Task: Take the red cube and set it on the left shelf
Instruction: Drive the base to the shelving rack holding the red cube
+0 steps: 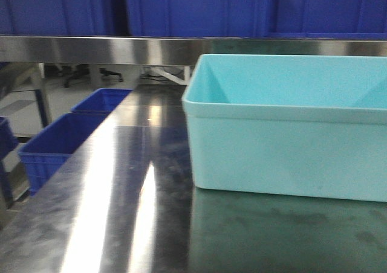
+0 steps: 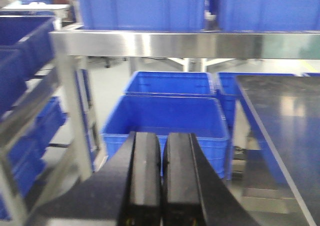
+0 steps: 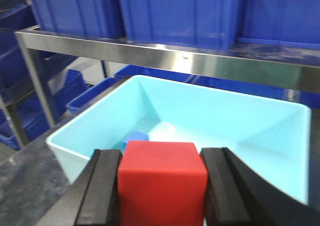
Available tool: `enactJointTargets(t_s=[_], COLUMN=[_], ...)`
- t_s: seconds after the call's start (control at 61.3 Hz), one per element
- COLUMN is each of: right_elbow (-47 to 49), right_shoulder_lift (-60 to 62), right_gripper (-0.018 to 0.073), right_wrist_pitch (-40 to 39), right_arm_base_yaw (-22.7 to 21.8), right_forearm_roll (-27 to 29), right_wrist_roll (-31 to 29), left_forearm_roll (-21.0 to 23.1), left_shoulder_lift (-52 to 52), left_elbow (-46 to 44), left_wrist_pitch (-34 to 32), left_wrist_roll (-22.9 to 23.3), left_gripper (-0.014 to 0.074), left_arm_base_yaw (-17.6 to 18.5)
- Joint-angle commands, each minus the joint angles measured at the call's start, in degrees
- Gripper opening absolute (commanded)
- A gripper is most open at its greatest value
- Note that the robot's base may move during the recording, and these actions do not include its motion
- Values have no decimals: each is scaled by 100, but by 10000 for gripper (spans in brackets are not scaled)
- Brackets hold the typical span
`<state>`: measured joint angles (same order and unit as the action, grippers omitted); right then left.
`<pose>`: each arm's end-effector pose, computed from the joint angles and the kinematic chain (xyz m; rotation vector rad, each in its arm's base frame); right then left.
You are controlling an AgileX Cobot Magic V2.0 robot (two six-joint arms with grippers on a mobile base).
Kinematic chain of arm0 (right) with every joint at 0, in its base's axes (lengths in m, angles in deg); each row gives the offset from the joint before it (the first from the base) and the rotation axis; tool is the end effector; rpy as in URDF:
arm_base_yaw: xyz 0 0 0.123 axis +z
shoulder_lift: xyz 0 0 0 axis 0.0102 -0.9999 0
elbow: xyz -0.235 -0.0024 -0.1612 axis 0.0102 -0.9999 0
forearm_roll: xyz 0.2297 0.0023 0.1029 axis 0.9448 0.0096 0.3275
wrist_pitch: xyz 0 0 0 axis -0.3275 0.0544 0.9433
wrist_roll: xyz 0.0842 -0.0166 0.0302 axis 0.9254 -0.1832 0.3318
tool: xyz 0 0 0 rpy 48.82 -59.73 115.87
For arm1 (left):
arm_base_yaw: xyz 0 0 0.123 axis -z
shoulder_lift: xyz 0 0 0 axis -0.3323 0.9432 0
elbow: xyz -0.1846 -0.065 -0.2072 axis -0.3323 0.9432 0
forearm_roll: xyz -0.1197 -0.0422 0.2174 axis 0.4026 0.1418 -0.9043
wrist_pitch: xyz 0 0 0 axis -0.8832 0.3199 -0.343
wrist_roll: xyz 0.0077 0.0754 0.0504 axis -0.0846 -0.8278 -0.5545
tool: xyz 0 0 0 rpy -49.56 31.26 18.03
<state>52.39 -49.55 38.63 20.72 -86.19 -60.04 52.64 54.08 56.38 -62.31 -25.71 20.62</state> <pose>0.0369 0.0147 0.3025 -0.2254 1.6654 0.3646 0.0564 -0.0010 0.1990 0.0080 1.6125 -0.0222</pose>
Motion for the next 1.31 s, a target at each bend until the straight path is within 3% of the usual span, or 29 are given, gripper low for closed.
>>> enactJointTargets(t_s=[0.0, 1.289], right_elbow=[154, 154], right_shoulder_lift=[-56, -56], right_gripper=[139, 139], right_wrist_pitch=[-510, -510], right_arm_base_yaw=[-33, -33], right_forearm_roll=[-50, -50], right_wrist_roll=[-60, -60], left_forearm_roll=[39, 39], left_shoulder_lift=[-95, -95], left_elbow=[132, 132], left_wrist_pitch=[-498, -498], left_wrist_roll=[5, 5], left_gripper=[102, 102], left_arm_base_yaw=[7, 7])
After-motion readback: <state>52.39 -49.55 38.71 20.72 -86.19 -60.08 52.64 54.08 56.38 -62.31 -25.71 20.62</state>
